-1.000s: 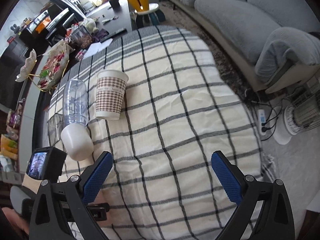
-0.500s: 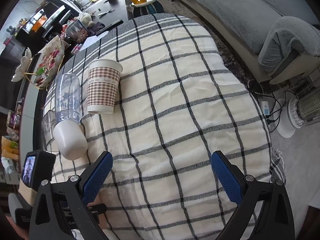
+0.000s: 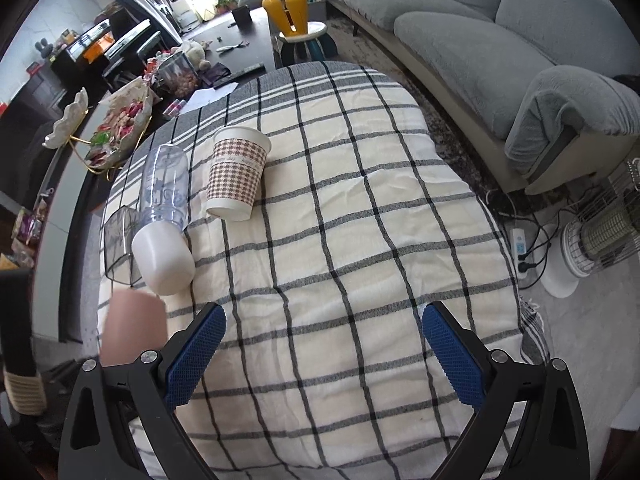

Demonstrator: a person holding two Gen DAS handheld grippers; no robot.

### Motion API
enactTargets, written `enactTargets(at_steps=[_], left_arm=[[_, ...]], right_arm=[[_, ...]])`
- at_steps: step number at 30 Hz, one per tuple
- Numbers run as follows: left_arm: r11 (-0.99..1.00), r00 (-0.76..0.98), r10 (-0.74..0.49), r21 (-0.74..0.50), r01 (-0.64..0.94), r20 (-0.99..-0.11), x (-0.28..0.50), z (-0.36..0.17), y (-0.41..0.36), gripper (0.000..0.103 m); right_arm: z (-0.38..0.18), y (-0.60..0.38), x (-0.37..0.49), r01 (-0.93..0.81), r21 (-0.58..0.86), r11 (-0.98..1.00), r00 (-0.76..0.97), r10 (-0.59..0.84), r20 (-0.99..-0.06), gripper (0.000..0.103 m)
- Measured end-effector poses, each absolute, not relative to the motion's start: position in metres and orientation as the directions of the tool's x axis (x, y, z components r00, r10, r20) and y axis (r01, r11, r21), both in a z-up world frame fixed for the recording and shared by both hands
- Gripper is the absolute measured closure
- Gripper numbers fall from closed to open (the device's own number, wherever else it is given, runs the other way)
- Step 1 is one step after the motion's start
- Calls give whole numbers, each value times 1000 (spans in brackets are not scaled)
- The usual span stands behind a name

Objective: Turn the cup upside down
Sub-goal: 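Lift and rotate the pink cup with the left tool, rim downward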

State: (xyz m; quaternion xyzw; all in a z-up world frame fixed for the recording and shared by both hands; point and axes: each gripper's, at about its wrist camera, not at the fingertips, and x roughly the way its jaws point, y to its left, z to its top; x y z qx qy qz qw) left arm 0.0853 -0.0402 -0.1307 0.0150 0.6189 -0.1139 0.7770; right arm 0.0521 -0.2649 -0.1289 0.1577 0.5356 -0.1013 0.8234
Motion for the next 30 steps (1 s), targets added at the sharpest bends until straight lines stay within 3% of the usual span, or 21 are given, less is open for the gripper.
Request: enactTargets(at_steps=[7,13,16,24,30], left_arm=[[972,473,-206,-124,199,-857,87,-152,-29,33],[969,732,-231,-86,230,-641,68,-155,-35,33],[972,780,-230,-91,219,-581,66,-163,-38,33],[975,779,-214,-86,203,-589,85,-190,-56,33],[980,738,-194,-88,180,-646,76,-207,-55,33]], right_arm=[[-135,-257,37,329,108,938,411,-40,-911,4],[-134,-253,26,315,79,946,422,-65,-904,4],[-133,-253,22,314,74,946,426,-71,-902,4],[-121,-247,14,306,76,949,452,-74,-889,4],[-111,-247,6,304,76,950,475,-82,-876,4]])
